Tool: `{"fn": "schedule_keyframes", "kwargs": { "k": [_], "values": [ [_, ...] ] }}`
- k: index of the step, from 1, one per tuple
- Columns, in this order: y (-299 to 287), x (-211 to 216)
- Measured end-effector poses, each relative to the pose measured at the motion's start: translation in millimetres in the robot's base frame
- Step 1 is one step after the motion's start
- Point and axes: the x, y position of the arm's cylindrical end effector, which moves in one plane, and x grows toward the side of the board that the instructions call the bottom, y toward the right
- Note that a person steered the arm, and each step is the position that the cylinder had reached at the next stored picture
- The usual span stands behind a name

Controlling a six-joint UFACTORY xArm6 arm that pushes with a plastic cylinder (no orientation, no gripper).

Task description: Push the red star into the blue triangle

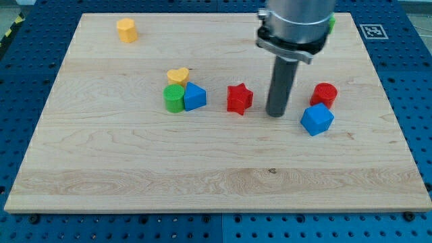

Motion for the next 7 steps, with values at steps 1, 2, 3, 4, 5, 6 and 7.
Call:
{"fn": "schedule_keyframes", "kwargs": {
  "k": [1, 2, 3, 4, 5, 6, 7],
  "values": [
    [9, -12],
    [8, -19],
    [3, -19],
    [-16, -31],
    [-16, -36],
    [-12, -28],
    [-29, -2]
  ]
}}
